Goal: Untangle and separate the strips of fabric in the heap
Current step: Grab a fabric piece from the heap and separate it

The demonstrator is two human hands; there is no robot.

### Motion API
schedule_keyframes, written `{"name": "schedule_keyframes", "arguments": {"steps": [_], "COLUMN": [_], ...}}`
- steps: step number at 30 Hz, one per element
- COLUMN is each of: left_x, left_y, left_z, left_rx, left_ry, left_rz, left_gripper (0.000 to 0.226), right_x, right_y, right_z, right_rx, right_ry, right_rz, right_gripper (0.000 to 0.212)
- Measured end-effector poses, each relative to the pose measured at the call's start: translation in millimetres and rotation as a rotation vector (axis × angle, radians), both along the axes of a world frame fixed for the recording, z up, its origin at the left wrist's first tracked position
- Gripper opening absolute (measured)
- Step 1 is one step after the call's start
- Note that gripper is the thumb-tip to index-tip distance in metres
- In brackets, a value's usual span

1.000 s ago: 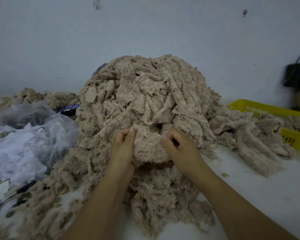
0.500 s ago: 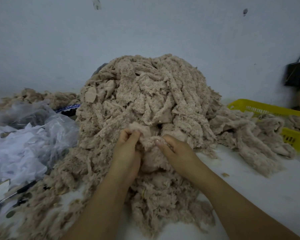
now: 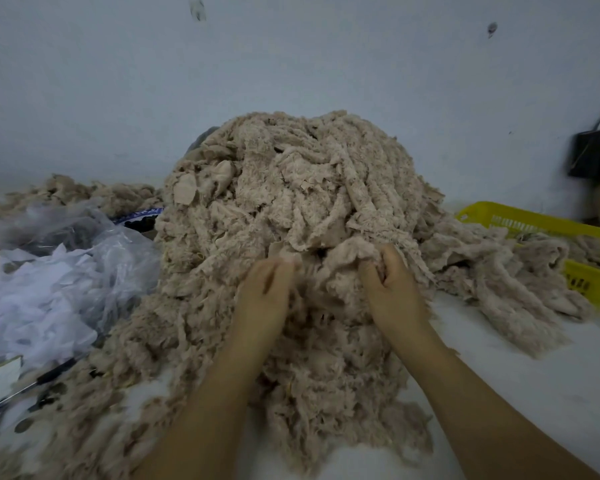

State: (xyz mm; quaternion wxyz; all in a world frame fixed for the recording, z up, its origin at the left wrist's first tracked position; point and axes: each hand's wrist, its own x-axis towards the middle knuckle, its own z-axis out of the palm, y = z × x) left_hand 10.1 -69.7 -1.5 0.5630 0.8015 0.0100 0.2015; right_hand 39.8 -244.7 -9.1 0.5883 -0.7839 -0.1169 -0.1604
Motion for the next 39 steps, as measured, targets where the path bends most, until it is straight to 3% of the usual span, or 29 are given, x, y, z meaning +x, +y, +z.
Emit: {"name": "schedule_keyframes", "arguments": {"steps": [3,6,10,13,16,18,21,23,25,26,28,30,32,35,36,39], "left_x": [-6.5,-7.7,-5.8,-2.7,0.0,-1.1,-2.0,-0.9,1.7,3.0,2.2,-0.4,-3.5,-0.8,0.3,2.4], "left_y": [-9.2,-14.8,-18.2,-14.2,-9.7,-9.7,-11.0,-5.4,8.1,13.8,14.5,5.6,-5.1,-10.1,-10.4,-6.4], "left_z": [0.9,-0.8,-0.5,3.6,2.4,1.8,2.9,7.2,12.3,13.0,10.6,3.9,-0.8,-2.6,-3.3,-1.8], "left_rx": [0.162,0.054,-0.363,-0.438,-0.496,-0.535,-0.641,-0.858,-1.095,-1.116,-0.839,-0.326,-0.070,-0.091,-0.207,-0.651], "left_ry": [0.048,0.270,0.306,0.252,0.213,0.190,0.124,0.056,0.001,-0.011,0.041,0.160,0.203,0.274,0.280,0.259], "left_rz": [-0.162,-0.290,-0.460,-0.350,-0.321,-0.390,-0.496,-0.521,-0.489,-0.440,-0.243,-0.070,-0.108,-0.337,-0.430,-0.584], "left_gripper": [0.065,0.085,0.062,0.041,0.038,0.037,0.034,0.034,0.025,0.021,0.027,0.052,0.078,0.100,0.095,0.062], "right_x": [-2.3,-5.8,-10.5,-10.2,-9.0,-8.2,-2.1,5.1,12.6,15.2,13.9,7.7,2.5,-7.6,-9.6,-12.0], "right_y": [0.2,4.6,12.4,17.4,16.7,12.8,8.1,3.3,-7.3,-13.3,-20.1,-14.3,-5.3,7.5,12.2,28.3], "right_z": [2.6,5.3,7.3,5.4,5.7,5.7,-1.8,-3.5,-2.0,0.3,6.3,8.0,6.5,9.1,8.9,3.7], "right_rx": [0.056,0.044,-0.041,-0.104,-0.138,-0.143,-0.189,-0.185,-0.069,0.010,0.158,0.204,0.144,-0.076,-0.209,-0.522], "right_ry": [-0.086,-0.136,-0.181,-0.195,-0.212,-0.190,-0.121,-0.001,0.153,0.193,0.211,0.188,0.120,-0.248,-0.377,-0.618], "right_rz": [-0.020,0.004,0.060,0.085,0.046,0.024,-0.022,-0.089,-0.208,-0.256,-0.280,-0.238,-0.211,-0.076,-0.036,0.042], "right_gripper": [0.022,0.031,0.034,0.029,0.038,0.031,0.032,0.028,0.014,0.024,0.034,0.039,0.051,0.027,0.022,0.032]}}
